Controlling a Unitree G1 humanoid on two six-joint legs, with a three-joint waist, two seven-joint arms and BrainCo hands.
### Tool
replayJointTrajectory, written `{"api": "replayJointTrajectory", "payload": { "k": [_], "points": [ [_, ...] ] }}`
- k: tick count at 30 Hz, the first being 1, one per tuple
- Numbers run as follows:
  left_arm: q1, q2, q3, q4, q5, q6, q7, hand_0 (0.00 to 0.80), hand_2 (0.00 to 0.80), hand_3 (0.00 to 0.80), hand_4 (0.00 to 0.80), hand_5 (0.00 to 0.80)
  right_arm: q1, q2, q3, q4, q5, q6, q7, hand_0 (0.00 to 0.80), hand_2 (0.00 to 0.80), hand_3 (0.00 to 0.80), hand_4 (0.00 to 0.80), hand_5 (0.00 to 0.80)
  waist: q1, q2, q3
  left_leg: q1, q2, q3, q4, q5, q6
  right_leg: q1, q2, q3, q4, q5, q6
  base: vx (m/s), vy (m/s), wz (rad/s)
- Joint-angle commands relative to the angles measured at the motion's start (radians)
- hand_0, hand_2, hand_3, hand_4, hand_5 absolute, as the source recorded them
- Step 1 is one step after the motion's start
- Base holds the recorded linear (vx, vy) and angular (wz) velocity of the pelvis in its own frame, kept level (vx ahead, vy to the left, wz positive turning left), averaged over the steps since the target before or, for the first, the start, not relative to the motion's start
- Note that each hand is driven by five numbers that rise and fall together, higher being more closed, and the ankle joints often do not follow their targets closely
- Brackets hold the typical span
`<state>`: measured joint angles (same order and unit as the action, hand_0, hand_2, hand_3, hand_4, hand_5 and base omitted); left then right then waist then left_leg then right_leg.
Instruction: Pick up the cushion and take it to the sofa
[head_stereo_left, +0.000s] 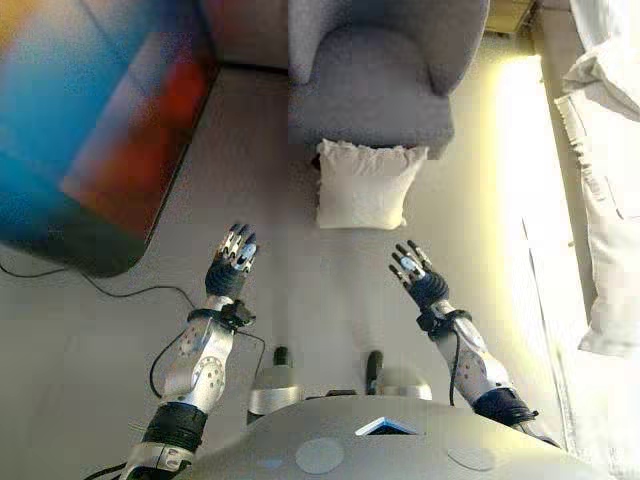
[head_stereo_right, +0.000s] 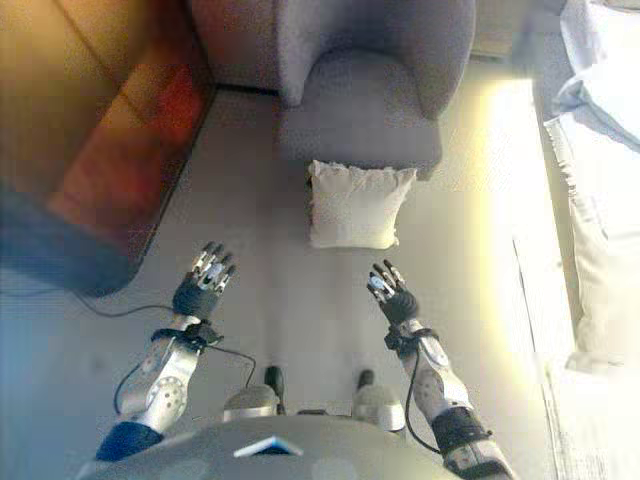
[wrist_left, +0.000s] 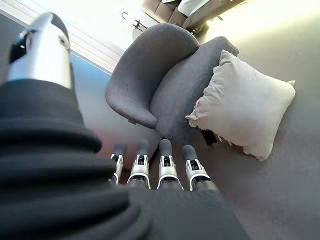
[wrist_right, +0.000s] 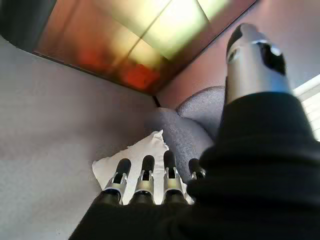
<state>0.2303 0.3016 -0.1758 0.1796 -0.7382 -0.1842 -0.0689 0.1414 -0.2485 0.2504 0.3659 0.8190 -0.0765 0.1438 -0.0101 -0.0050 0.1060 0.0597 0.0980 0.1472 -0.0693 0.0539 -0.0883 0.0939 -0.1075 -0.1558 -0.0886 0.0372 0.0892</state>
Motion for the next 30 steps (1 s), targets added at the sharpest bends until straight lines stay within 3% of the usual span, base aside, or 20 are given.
{"api": "replayJointTrajectory", "payload": {
  "k": [1, 6, 25, 28, 30],
  "points": [
    [-0.014, 0.025, -0.007, -0.051, 0.007, -0.057, 0.000, 0.000, 0.000, 0.000, 0.000, 0.000, -0.021, 0.012, -0.009, -0.080, 0.023, -0.056, 0.011, 0.000, 0.000, 0.000, 0.000, 0.000, 0.006, -0.022, -0.002, -0.032, -0.003, 0.001, 0.102, -0.050, 0.028, -0.051, -0.014, 0.004, 0.061, 0.016, 0.019, 0.000, 0.000, 0.00],
    [-0.009, 0.019, 0.000, -0.059, -0.038, -0.068, -0.043, 0.000, 0.000, 0.000, 0.000, 0.000, -0.020, 0.013, -0.009, -0.081, 0.023, -0.053, 0.015, 0.000, 0.000, 0.000, 0.000, 0.000, 0.006, -0.021, -0.005, -0.029, -0.004, 0.002, 0.098, -0.051, 0.028, -0.052, -0.015, 0.003, 0.061, 0.017, 0.021, 0.000, 0.000, 0.00],
    [0.020, 0.021, 0.009, -0.054, -0.016, -0.047, -0.043, 0.000, 0.000, 0.000, 0.000, 0.000, 0.003, 0.014, -0.016, -0.082, 0.021, -0.034, 0.015, 0.000, 0.000, 0.000, 0.000, 0.000, 0.004, -0.029, -0.011, -0.033, 0.004, 0.003, 0.142, -0.066, 0.020, -0.045, -0.009, 0.020, 0.053, 0.021, 0.014, 0.008, -0.007, 0.00],
    [0.026, 0.017, 0.008, -0.053, -0.032, -0.051, -0.040, 0.000, 0.000, 0.000, 0.000, 0.000, 0.003, 0.003, -0.017, -0.079, 0.035, -0.031, 0.022, 0.000, 0.000, 0.000, 0.000, 0.000, -0.001, -0.043, -0.003, -0.069, 0.011, -0.010, 0.247, -0.088, 0.012, -0.057, 0.000, 0.046, 0.063, 0.019, -0.005, 0.000, 0.000, 0.00],
    [0.024, 0.013, 0.008, -0.052, -0.032, -0.061, -0.032, 0.000, 0.000, 0.000, 0.000, 0.000, -0.001, -0.003, -0.019, -0.072, 0.043, -0.029, 0.029, 0.000, 0.000, 0.000, 0.000, 0.000, 0.000, -0.053, 0.011, -0.117, 0.006, -0.034, 0.359, -0.070, 0.004, -0.064, 0.005, 0.058, 0.065, 0.030, -0.017, 0.000, 0.000, 0.00]
  ]
}}
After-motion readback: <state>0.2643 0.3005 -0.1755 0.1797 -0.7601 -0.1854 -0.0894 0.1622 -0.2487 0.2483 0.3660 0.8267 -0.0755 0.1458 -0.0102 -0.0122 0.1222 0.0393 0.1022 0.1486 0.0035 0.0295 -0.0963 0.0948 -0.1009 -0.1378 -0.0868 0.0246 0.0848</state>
